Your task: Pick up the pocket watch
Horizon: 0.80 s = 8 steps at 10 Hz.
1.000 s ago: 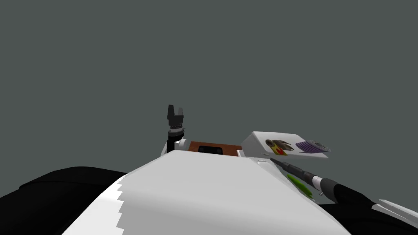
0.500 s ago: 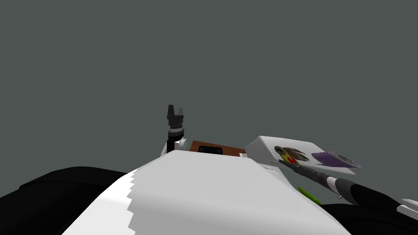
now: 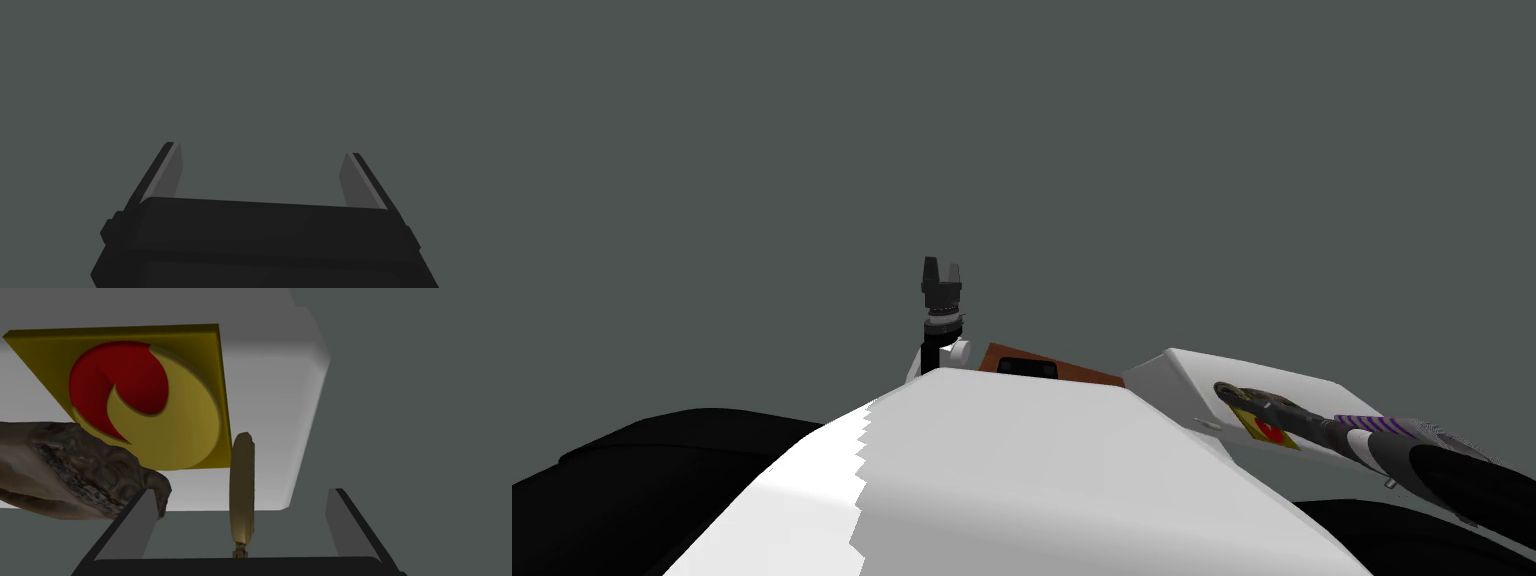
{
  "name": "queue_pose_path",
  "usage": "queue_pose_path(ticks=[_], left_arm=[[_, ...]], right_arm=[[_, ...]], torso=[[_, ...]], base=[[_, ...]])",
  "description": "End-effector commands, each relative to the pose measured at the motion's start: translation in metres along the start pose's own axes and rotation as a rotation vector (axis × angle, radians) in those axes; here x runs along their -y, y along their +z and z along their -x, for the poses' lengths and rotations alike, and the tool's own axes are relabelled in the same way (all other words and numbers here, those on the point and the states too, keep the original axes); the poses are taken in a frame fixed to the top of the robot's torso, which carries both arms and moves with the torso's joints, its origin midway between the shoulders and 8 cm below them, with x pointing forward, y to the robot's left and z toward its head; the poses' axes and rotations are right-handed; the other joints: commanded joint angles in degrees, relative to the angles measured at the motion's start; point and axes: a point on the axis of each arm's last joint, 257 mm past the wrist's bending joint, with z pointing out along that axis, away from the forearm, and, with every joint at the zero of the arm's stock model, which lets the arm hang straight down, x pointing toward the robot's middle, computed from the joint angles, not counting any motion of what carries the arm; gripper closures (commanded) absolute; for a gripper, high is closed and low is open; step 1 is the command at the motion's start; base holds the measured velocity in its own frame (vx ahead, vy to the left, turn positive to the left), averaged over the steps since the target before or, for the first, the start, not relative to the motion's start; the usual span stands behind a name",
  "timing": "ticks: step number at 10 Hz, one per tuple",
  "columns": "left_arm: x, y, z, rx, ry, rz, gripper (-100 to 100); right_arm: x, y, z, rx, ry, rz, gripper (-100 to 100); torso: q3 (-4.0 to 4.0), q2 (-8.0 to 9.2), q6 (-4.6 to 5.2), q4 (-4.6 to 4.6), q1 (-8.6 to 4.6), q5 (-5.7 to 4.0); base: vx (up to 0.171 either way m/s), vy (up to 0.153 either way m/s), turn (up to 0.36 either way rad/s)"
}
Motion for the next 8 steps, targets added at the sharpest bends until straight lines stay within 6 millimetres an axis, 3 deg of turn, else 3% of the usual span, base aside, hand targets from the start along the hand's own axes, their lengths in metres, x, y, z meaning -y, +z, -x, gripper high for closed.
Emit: queue_pose_path(ticks=[1,2,3,5,6,7,8], left_arm=[[0.000,0.000,0.000,0.000,0.000,0.000,0],[0.000,0.000,0.000,0.000,0.000,0.000,0],[0.000,0.000,0.000,0.000,0.000,0.000,0],[0.000,0.000,0.000,0.000,0.000,0.000,0],[0.000,0.000,0.000,0.000,0.000,0.000,0],[0.000,0.000,0.000,0.000,0.000,0.000,0],[0.000,0.000,0.000,0.000,0.000,0.000,0]], right_arm=[[0.000,0.000,0.000,0.000,0.000,0.000,-100],[0.001,0.000,0.001,0.000,-0.002,-0.002,0],[0.002,0.003,-0.012,0.000,0.010,-0.008,-100],[0.001,0.007,-0.029,-0.001,0.023,-0.014,-100],[0.001,0.007,-0.023,0.000,0.019,-0.011,-100],[0.001,0.007,-0.024,-0.001,0.019,-0.012,100],[0.001,0.007,-0.024,0.000,0.019,-0.012,100]], torso=[[0.00,0.00,0.00,0.00,0.00,0.00],[0.05,0.09,0.04,0.02,-0.09,-0.03],[0.10,0.16,0.05,0.04,-0.14,-0.05],[0.05,0.07,0.03,0.02,-0.29,-0.09],[0.04,0.05,0.04,0.02,-0.30,-0.10],[0.06,0.11,0.04,0.03,-0.25,-0.07],[0.10,0.17,0.05,0.04,-0.20,-0.06]], base=[[0.017,0.015,0.021],[0.000,0.000,0.000],[0.027,-0.014,0.080],[0.045,-0.030,0.091],[0.020,-0.012,0.013],[0.000,0.000,0.000],[0.000,0.000,0.000]])
